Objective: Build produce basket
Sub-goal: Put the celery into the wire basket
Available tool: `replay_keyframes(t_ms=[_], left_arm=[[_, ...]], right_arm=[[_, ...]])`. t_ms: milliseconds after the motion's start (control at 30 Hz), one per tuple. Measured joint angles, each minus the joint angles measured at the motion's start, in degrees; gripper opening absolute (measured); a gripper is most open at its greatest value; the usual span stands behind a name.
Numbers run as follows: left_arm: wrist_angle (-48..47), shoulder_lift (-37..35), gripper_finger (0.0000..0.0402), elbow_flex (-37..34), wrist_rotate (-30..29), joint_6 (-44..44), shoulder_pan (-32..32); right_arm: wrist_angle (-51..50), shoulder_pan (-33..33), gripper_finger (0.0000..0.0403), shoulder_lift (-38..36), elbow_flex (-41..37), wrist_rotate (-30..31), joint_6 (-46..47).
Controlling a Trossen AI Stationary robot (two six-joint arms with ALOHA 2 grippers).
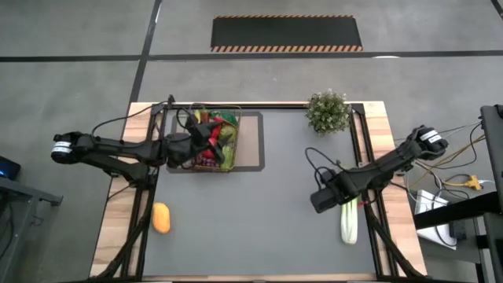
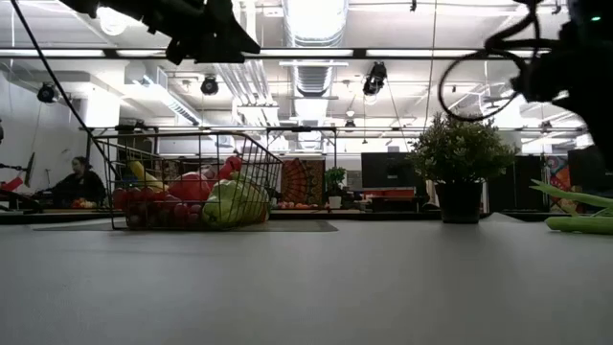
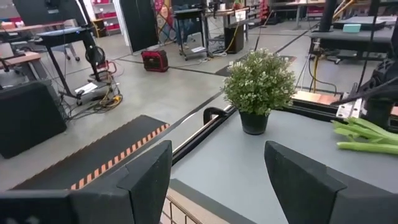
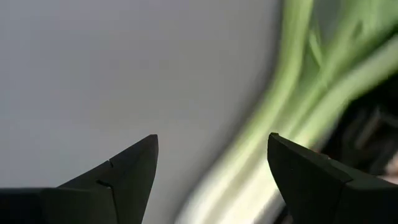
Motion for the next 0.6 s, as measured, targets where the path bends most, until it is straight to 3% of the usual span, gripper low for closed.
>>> replay_keyframes(t_ms=[200,600], left_arm=[[-0.1,0.5,0.0238,0.0,-0.1,0.8,0.0],[-0.1,0.9,0.0238,-0.1,-0.4,1.5,0.1]], right_arm=[[-6.3,3.3,0.0286,2.0,-0.2,-8.0,4.6],[-3.7,6.4,0.0286,7.3,-4.8,-11.8,8.0]])
